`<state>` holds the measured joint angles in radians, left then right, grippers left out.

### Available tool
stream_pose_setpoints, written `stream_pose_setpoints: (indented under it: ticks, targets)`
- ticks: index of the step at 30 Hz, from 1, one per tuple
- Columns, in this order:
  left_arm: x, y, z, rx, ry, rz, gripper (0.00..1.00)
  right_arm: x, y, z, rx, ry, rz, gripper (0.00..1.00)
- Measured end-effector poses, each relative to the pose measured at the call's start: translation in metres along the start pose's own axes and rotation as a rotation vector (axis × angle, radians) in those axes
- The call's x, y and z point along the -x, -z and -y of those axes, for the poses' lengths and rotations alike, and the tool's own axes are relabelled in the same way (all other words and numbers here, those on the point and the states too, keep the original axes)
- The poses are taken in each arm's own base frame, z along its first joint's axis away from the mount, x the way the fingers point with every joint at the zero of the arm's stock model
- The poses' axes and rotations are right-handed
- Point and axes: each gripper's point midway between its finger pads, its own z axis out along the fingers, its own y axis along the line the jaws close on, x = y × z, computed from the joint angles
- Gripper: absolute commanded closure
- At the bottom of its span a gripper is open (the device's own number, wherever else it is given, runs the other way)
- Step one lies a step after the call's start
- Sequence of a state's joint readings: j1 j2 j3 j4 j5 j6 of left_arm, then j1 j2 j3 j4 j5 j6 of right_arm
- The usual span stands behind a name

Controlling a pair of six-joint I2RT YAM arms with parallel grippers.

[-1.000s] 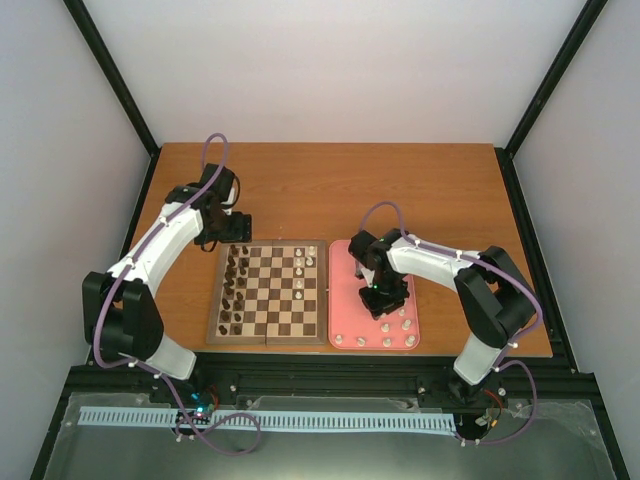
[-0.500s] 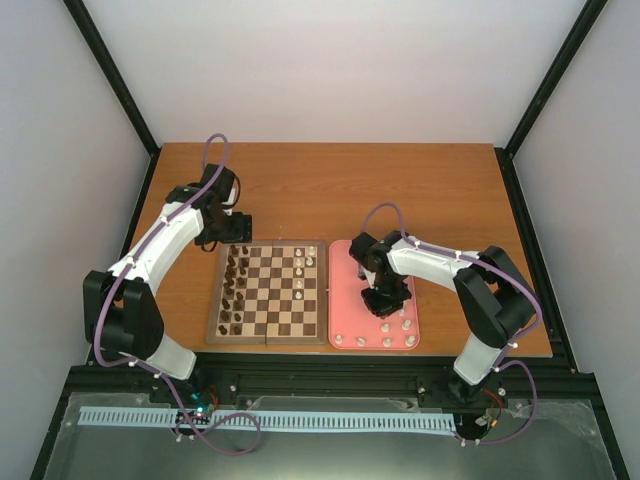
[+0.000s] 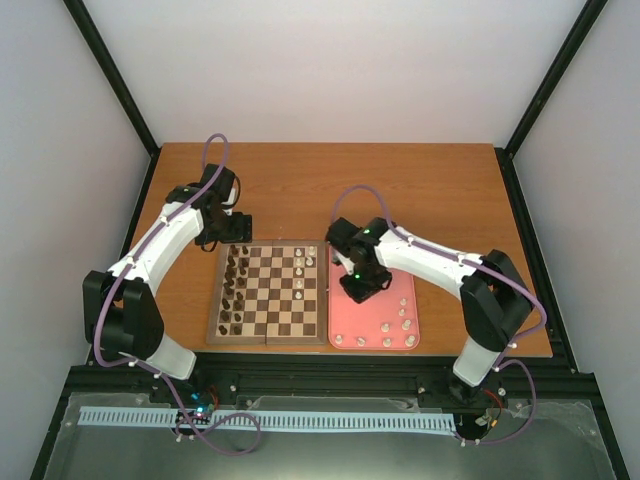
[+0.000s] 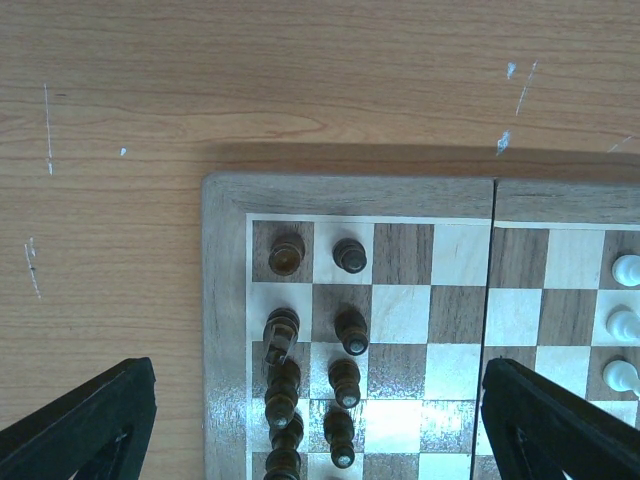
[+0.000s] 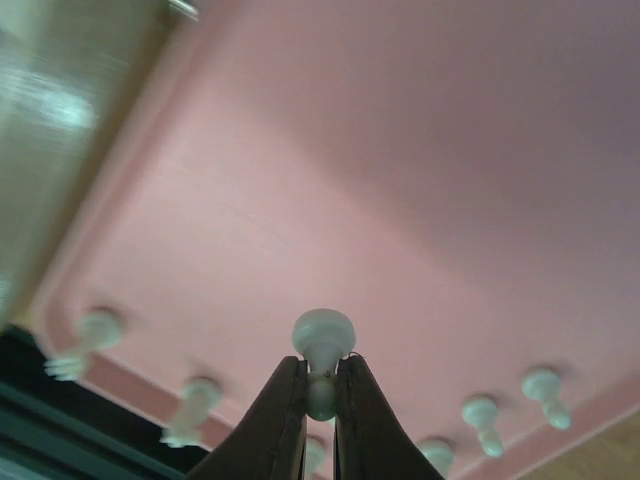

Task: Set up the chess pieces on the board
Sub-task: Pick up the chess piece from the storage box, then place the chess piece on the chessboard.

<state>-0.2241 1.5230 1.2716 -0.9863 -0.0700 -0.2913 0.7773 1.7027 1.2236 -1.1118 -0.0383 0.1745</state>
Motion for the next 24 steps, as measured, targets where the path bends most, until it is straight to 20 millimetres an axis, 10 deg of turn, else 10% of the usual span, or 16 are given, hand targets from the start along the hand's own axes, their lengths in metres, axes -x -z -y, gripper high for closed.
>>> stream_pose_setpoints:
  ticks: [10,24]
  targets:
    - [0.001,0.003,0.000,-0.003,0.001,0.010,0.00,0.048,0.034,-0.095,0.019,0.330,0.124,0.97]
    - [0.002,0.007,0.000,-0.006,0.002,0.024,0.00,0.080,0.012,-0.128,0.019,0.468,0.108,0.97]
